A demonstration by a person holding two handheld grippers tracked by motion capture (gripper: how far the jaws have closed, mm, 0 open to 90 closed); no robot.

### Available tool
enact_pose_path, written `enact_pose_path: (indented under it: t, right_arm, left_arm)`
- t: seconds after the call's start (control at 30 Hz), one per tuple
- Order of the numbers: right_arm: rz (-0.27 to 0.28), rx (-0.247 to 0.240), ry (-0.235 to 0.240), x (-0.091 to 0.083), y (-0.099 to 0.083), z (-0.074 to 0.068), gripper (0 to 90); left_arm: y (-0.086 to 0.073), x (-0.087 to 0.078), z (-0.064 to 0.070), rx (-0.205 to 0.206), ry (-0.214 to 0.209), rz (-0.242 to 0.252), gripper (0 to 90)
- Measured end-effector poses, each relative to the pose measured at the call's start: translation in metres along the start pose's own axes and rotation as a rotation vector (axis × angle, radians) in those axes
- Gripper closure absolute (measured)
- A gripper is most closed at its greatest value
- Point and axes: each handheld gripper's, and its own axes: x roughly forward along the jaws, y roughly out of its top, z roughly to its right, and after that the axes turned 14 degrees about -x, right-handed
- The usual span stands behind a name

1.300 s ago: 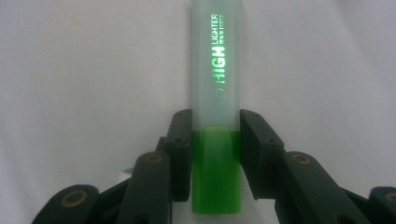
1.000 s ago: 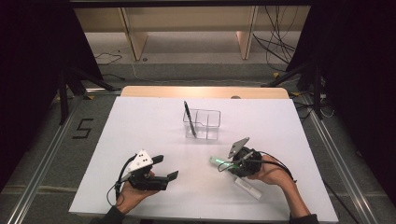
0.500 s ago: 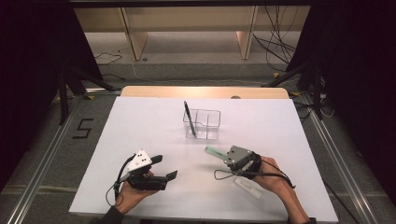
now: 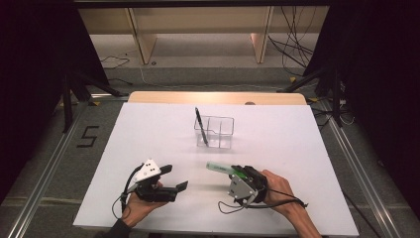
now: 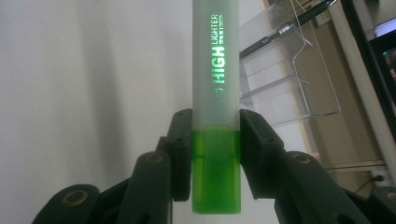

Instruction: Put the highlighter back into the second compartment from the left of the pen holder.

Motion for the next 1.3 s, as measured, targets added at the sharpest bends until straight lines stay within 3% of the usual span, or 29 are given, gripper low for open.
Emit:
enact_pose_path:
  t: [0.17, 0.27, 0.3, 0.33, 0.5, 0.67, 0.83, 1.0, 1.13, 1.3]
  right_arm:
    - [0.006, -0.045, -0.051, -0.002, 0.006, -0.009, 67.5]
    - [-0.006, -0.138, -0.12, -0.004, 0.011, -0.016, 67.5]
    - [-0.006, -0.138, -0.12, -0.004, 0.011, -0.016, 67.5]
    - [-0.008, -0.184, -0.144, -0.005, 0.014, -0.021, 67.5]
    - [-0.009, -0.25, -0.155, -0.004, 0.018, -0.029, 67.5]
    - [-0.012, -0.292, -0.18, -0.005, 0.018, -0.034, 67.5]
    - [-0.008, -0.364, -0.201, -0.004, 0.021, -0.043, 67.5]
    - [0.009, -0.415, -0.223, -0.004, 0.026, -0.048, 67.4]
    - [0.014, -0.456, -0.225, -0.002, 0.028, -0.052, 67.4]
    - [0.023, -0.469, -0.218, -0.002, 0.031, -0.055, 67.5]
  left_arm:
    - [0.0, 0.0, 0.001, 0.003, -0.004, 0.0, 16.2]
    - [0.0, 0.0, 0.0, -0.001, -0.008, -0.004, 16.2]
    - [0.0, 0.0, 0.0, -0.001, -0.008, -0.004, 16.2]
    - [0.0, 0.0, 0.0, -0.002, -0.009, -0.004, 16.2]
    - [-0.001, 0.001, 0.001, -0.001, -0.017, -0.013, 16.2]
    - [0.0, 0.004, 0.002, -0.016, -0.06, -0.051, 16.2]
    - [0.004, 0.01, 0.01, -0.037, -0.124, -0.1, 16.2]
    - [0.01, 0.017, 0.022, 0.02, -0.136, -0.155, 16.5]
    - [0.023, 0.023, 0.033, 0.077, -0.152, -0.227, 17.7]
    - [0.033, 0.032, 0.038, 0.091, -0.158, -0.293, 20.5]
